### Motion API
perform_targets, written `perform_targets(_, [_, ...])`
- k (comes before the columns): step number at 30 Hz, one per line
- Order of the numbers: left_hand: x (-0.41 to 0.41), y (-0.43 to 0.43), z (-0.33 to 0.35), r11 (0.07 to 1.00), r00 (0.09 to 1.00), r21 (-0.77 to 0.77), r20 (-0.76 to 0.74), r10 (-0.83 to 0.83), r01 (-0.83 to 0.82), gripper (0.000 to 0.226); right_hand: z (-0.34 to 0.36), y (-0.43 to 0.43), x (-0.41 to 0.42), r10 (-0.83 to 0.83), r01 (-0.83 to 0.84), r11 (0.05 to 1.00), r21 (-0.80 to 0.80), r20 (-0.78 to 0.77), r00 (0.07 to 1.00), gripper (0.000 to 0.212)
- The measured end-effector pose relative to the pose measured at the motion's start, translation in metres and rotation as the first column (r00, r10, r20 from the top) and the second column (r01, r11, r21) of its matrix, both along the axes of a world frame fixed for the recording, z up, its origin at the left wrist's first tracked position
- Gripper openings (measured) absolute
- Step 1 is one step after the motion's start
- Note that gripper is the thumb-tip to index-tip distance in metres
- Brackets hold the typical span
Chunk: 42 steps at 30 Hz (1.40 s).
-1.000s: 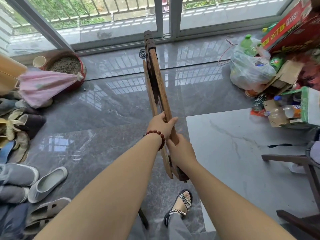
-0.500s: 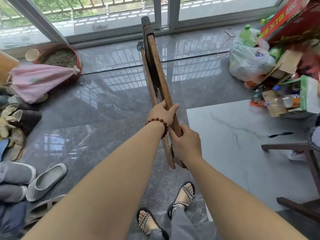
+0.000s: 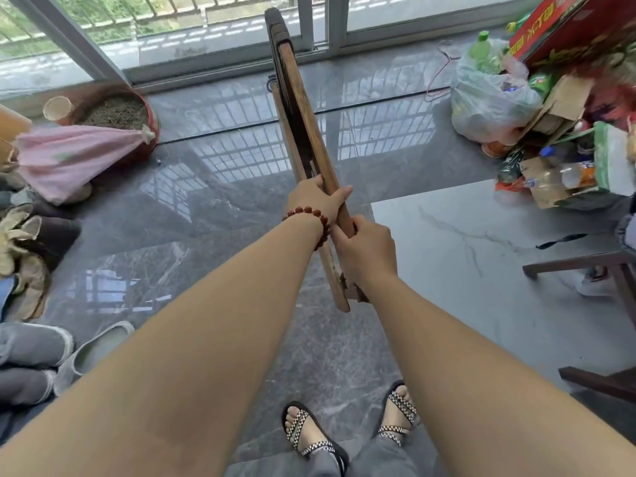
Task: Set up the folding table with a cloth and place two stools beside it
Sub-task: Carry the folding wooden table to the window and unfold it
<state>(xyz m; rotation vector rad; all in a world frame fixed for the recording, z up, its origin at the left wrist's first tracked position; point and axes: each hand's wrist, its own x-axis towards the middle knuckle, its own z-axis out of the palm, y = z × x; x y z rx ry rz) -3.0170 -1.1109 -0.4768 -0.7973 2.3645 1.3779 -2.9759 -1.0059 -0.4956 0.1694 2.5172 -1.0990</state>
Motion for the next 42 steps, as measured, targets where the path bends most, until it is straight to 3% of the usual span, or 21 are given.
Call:
perform_targets(3, [0.013, 0.006, 0.000, 0.997, 0.999, -0.072, -0.019, -0.043, 0.042, 0.049, 0.000, -0.001, 0.001, -0.009, 0.009, 1.000, -0.016, -0.003, 1.000, 0.036])
perform_targets(9, [0.018, 0.012, 0.001, 0.998, 0.999, 0.034, -0.012, 0.046, -0.046, 0.063, -0.001, 0.002, 0.002, 0.005, -0.005, 0.999, -0.050, 0.001, 1.000, 0.035])
perform_targets(13, [0.024, 0.023, 0.001, 0.995, 0.994, -0.012, -0.035, 0.101, -0.101, 0.050, -0.001, 0.005, 0.001, 0.006, -0.006, 0.998, -0.061, -0.003, 1.000, 0.031])
perform_targets(16, [0.030, 0.027, -0.005, 0.991, 0.991, 0.038, -0.025, 0.129, -0.128, 0.026, 0.000, 0.005, 0.002, 0.007, -0.007, 0.999, -0.052, -0.004, 1.000, 0.033])
perform_targets(27, [0.021, 0.039, -0.008, 0.983, 0.985, 0.073, -0.028, 0.170, -0.168, 0.019, 0.001, 0.018, -0.005, -0.028, 0.028, 0.994, -0.101, 0.004, 1.000, 0.039])
perform_targets(29, [0.021, 0.043, -0.007, 0.981, 0.983, 0.068, -0.032, 0.183, -0.180, 0.026, 0.001, 0.018, -0.005, -0.029, 0.030, 0.994, -0.101, 0.015, 0.999, 0.039])
perform_targets(37, [0.023, 0.033, -0.004, 0.984, 0.995, -0.148, -0.013, 0.102, -0.103, 0.039, -0.004, 0.005, -0.003, 0.032, -0.024, 0.993, -0.114, 0.063, 0.998, 0.031])
perform_targets(42, [0.029, 0.033, -0.010, 0.987, 0.987, -0.060, -0.057, 0.148, -0.151, 0.029, -0.007, 0.008, 0.000, 0.045, -0.035, 0.986, -0.161, 0.057, 0.997, 0.029])
